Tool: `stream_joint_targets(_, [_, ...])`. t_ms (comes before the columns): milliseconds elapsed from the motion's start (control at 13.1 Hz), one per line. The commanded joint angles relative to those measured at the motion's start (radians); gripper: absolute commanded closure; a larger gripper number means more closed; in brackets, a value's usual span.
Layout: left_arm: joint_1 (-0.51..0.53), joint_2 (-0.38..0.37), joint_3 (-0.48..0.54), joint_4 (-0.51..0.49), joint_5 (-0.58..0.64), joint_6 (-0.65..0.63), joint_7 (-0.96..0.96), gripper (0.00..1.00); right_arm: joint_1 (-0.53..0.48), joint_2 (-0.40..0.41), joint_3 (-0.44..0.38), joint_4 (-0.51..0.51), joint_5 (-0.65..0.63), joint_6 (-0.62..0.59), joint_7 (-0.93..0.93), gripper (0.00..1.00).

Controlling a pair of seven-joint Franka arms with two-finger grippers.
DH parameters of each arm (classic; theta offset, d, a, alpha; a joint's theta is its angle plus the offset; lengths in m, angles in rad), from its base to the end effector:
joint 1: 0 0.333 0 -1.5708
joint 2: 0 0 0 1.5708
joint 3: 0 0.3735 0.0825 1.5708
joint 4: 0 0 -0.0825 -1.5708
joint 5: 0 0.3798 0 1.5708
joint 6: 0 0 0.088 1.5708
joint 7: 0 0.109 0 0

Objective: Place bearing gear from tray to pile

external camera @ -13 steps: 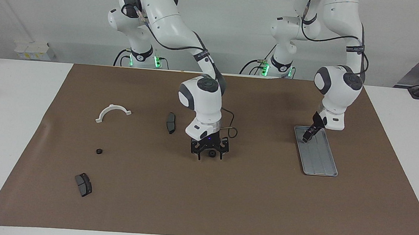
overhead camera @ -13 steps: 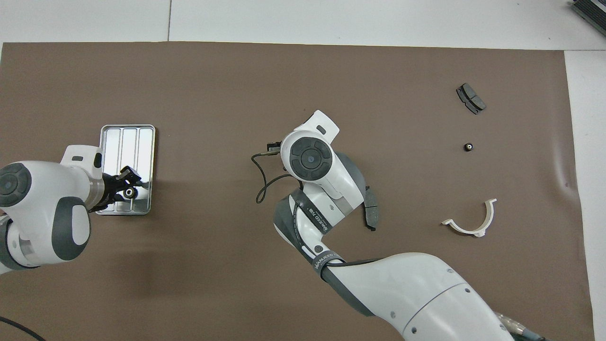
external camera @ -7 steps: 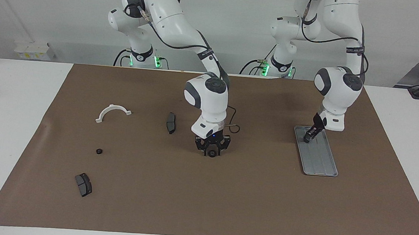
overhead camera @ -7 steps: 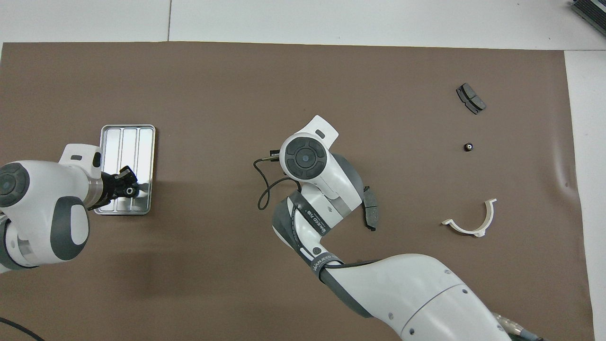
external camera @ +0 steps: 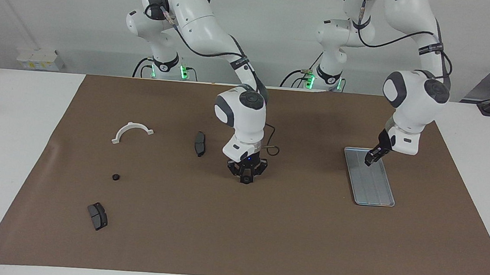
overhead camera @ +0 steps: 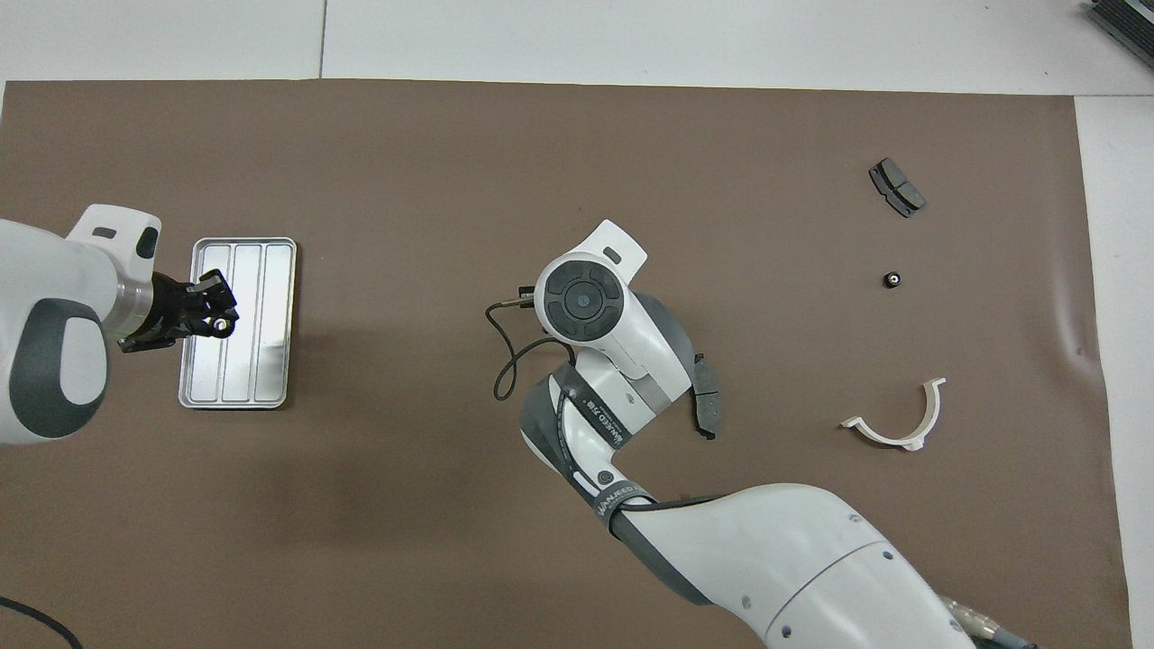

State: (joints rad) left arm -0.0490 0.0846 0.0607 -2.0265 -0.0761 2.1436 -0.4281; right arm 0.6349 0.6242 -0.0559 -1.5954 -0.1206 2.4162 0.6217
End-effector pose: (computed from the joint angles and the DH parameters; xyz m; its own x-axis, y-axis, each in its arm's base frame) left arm 0.5734 0.0026 0.4677 0.8871 0.4616 0.0037 0.4604 -0.8851 0.0677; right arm 0.6199 0.4138 0.3350 0.9723 0.0514 0.2281 0.0541 -0.9985 -0.0056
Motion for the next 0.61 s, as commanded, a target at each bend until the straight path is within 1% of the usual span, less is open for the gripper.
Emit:
stream_joint_targets(0, [0.0,0.012,-0.002,0.174,0.033,-0.178,0.032,1.0,-0.026,-0.017,-0.001,0.006,-0.027,-0.046,0.023,0.96])
stream_joint_targets(152, [-0.011,0.006,-0.012,0.253,0.033,-0.264,0.034,1.0,-0.084,-0.003,-0.002,0.044,-0.03,-0.049,0.0,0.96])
stream_joint_targets(305, [-0.034,0.001,-0.05,0.305,0.029,-0.316,0.025,1.0,-0.154,0.002,-0.001,0.058,-0.024,-0.049,-0.075,0.96])
stream_joint_targets(381, [-0.043,0.001,-0.068,0.319,0.022,-0.324,0.017,1.0,-0.188,0.003,-0.001,0.058,-0.024,-0.049,-0.114,0.96])
stream_joint_targets(457, [-0.061,0.001,-0.087,0.321,0.019,-0.309,-0.01,1.0,-0.223,0.006,0.001,0.058,-0.019,-0.048,-0.152,0.96])
stream_joint_targets(534, [-0.102,0.001,-0.093,0.304,0.019,-0.272,-0.071,1.0,-0.254,0.011,0.001,0.058,-0.016,-0.046,-0.186,0.96])
